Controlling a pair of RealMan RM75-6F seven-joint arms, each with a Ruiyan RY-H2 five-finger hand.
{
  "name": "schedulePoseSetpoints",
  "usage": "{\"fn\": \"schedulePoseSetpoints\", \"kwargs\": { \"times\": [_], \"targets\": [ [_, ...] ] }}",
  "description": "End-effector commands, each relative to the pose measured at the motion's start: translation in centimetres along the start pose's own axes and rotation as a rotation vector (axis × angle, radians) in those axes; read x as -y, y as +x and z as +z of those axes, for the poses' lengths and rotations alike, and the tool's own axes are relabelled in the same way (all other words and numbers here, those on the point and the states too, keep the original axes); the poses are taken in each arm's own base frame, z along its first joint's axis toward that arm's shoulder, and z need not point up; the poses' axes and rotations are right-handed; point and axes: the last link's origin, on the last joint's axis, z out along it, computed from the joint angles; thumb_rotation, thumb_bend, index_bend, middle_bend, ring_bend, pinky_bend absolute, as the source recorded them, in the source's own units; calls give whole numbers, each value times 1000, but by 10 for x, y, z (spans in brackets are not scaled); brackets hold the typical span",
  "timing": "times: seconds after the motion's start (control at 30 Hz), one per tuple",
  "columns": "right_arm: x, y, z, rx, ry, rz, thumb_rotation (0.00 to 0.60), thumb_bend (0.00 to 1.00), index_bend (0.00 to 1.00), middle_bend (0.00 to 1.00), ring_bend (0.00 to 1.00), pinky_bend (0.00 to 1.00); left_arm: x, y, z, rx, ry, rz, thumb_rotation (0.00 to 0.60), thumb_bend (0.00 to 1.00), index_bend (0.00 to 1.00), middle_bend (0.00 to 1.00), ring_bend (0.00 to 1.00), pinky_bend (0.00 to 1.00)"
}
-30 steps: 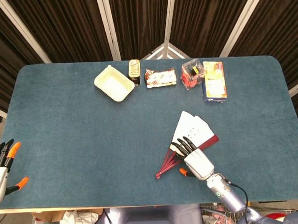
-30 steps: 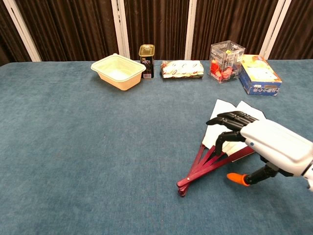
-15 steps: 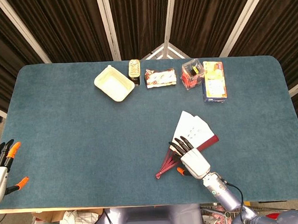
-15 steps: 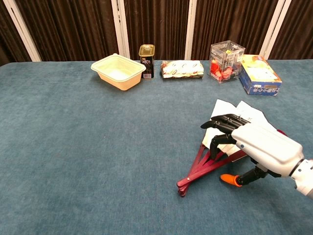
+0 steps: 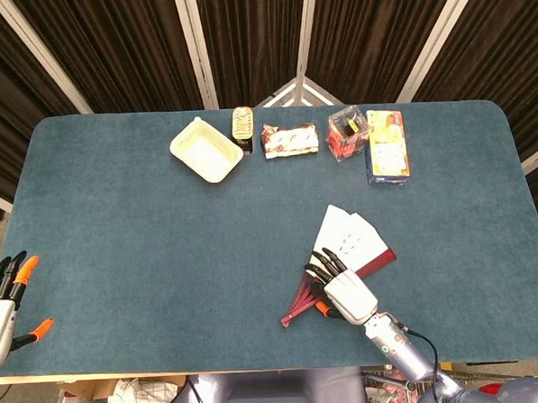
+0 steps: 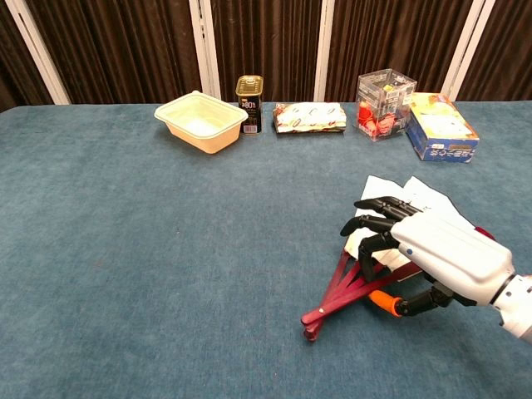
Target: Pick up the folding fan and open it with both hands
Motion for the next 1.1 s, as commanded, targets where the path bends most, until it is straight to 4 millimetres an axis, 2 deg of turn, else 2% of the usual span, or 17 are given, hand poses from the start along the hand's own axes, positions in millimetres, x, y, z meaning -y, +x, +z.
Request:
{"fn": "schedulePoseSetpoints", "kwargs": {
  "times": [0.03,0.33,0.67,0.83,1.1],
  "targets": [
    [2,5,3,-16,8,2,600,516,714,266,5,0,0,0,0,1,0,-1,600,0,0,0,0,0],
    [11,36,19,-104,-4,88,600,518,722,271,8,0,0,1,1,-7,0,-6,600,0,0,0,0,0],
    [24,112,63,-259,-65,176,600,518,742,274,8,0,0,2,1,-10,8,-25,600,0,0,0,0,0],
    [33,153,87,-307,-62,144,600,520,759,275,8,0,1,4,3,-11,20,-43,600,0,0,0,0,0],
    [51,200,114,-311,-29,76,600,520,770,281,8,0,0,11,12,-22,35,-51,600,4,0,0,0,0]
  ]
}}
